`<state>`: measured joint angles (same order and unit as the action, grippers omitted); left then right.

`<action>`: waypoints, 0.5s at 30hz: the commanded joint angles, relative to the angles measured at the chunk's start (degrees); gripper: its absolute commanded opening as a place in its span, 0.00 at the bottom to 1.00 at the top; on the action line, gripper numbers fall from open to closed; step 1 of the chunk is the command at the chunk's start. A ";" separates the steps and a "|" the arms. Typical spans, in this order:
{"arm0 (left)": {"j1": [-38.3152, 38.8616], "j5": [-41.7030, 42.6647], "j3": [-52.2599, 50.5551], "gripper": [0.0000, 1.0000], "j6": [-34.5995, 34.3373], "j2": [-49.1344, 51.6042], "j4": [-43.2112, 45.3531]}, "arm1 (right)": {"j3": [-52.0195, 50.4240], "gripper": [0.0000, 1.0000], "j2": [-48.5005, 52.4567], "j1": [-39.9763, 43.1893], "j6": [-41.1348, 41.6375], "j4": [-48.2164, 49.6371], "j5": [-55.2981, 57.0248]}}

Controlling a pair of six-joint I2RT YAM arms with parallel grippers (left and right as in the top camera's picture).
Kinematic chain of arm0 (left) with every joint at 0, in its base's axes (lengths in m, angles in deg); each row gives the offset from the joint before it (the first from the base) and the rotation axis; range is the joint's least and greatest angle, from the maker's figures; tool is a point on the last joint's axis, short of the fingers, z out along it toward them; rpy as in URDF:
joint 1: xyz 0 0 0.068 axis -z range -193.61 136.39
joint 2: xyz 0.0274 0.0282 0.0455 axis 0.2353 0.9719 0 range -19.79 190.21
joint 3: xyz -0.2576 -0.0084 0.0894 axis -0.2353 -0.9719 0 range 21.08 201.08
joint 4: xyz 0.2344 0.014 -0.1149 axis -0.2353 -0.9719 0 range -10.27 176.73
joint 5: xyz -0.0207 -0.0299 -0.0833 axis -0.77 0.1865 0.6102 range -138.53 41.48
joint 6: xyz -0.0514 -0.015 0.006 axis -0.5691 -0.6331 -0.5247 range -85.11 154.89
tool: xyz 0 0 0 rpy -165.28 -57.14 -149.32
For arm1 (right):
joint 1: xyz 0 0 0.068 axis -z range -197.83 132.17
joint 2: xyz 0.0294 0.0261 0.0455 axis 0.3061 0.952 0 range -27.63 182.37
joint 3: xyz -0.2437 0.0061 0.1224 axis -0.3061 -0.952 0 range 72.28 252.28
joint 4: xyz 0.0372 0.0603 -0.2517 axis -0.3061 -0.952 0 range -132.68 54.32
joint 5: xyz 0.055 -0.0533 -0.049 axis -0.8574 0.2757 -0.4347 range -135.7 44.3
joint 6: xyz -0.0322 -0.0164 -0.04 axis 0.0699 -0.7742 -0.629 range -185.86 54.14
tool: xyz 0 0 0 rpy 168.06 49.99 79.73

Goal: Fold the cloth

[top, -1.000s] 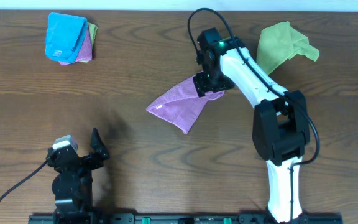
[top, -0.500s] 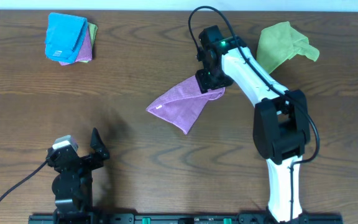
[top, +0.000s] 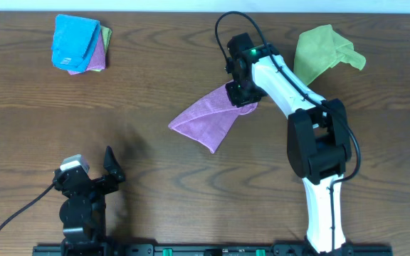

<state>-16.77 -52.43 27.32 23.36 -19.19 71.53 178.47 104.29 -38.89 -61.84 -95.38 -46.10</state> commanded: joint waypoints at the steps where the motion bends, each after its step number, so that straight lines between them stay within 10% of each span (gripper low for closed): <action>1: 0.28 -1.01 -1.38 0.95 0.83 -0.28 -0.70 | -0.15 0.20 0.90 0.79 -0.17 -0.02 0.37; 15: 0.28 -1.01 -1.38 0.95 0.83 -0.28 -0.70 | 15.98 0.08 -0.44 -1.20 1.66 -10.78 0.39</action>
<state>-16.77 -52.43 27.32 23.36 -19.21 71.55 190.39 104.31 -39.08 -60.84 -105.37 -46.08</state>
